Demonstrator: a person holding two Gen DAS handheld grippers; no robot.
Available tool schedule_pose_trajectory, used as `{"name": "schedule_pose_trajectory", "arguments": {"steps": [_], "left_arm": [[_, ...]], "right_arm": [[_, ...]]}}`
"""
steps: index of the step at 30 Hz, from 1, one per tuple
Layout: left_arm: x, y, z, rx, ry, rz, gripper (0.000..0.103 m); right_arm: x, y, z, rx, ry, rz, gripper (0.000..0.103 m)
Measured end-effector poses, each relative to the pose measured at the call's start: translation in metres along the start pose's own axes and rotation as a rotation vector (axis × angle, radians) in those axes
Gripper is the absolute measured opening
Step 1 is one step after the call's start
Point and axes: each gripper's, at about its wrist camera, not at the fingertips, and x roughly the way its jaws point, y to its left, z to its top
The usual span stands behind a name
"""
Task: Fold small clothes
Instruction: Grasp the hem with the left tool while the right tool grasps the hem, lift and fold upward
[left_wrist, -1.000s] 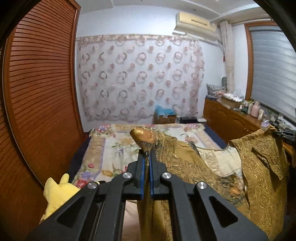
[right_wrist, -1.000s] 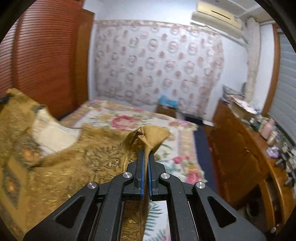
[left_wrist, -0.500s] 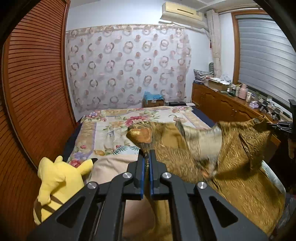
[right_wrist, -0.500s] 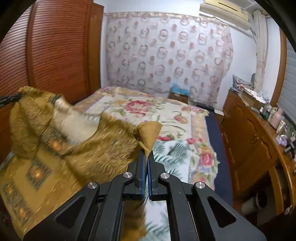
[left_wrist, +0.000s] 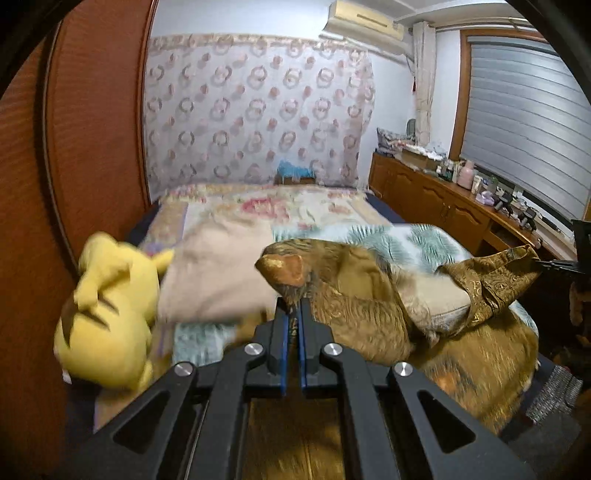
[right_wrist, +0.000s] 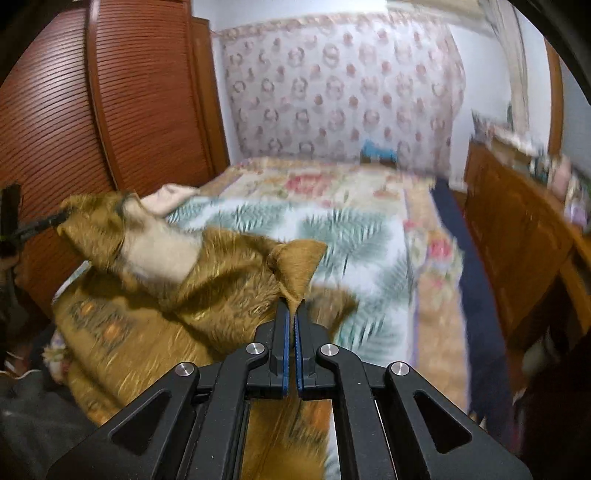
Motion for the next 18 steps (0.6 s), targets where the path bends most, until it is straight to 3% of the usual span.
{"name": "schedule_pose_trajectory", "arguments": {"steps": [6,12,18], "left_arm": [[-0.011,-0.008,-0.039,0.011,0.077,0.016,0.002],[-0.024,0.001,-0.038,0.0,0.069,0.018,0.009],[-0.037,0.017,-0.022,-0.01,0.02,0.06,0.017]], "right_arm": [[-0.009,0.009,-0.03,0.016,0.055,-0.016,0.0],[-0.013,0.017,-0.032,-0.006,0.061,-0.046,0.001],[-0.022,0.015,-0.017,-0.005,-0.001,-0.066,0.02]]}}
